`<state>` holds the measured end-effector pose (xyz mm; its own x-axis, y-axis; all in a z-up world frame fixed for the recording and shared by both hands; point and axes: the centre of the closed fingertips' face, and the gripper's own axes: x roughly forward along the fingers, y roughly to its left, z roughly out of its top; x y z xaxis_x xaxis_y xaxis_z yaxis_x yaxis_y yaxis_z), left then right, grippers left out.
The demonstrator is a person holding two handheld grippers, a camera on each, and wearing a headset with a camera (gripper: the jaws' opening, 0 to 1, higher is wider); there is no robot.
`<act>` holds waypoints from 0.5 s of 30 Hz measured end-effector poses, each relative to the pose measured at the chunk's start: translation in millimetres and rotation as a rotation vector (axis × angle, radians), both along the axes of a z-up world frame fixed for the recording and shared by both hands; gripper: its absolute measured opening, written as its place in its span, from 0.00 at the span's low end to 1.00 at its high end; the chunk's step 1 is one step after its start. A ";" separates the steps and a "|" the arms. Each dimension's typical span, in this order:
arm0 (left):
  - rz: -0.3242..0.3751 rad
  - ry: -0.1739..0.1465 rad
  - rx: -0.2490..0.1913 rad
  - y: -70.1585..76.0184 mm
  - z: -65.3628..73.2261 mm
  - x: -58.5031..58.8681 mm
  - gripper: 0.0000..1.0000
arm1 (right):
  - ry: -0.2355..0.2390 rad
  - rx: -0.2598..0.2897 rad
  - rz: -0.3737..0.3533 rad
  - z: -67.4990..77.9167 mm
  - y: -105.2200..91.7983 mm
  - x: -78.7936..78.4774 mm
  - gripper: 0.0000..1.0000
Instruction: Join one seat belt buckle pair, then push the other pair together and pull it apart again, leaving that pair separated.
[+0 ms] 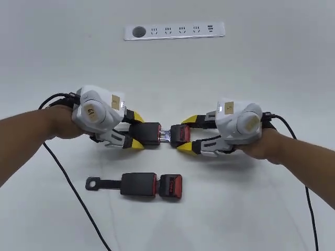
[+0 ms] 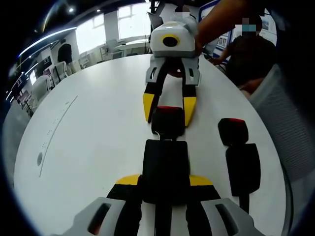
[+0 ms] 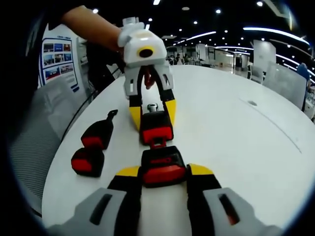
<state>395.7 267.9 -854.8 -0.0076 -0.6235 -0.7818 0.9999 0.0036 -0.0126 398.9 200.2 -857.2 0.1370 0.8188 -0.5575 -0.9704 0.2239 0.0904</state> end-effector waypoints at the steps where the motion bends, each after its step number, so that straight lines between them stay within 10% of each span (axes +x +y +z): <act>1: 0.000 -0.001 -0.003 0.1 0.0 -0.1 0.35 | 0.004 0.002 -0.002 -0.1 0.2 0.7 0.37; 15: -0.021 -0.004 0.019 -1.1 -0.6 -0.8 0.34 | 0.010 -0.026 0.006 -2.7 7.8 -0.7 0.36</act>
<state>394.9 266.8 -855.3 -0.0174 -0.6080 -0.7937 0.9998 -0.0169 -0.0090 398.2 208.1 -860.0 0.1265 0.8047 -0.5800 -0.9707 0.2209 0.0947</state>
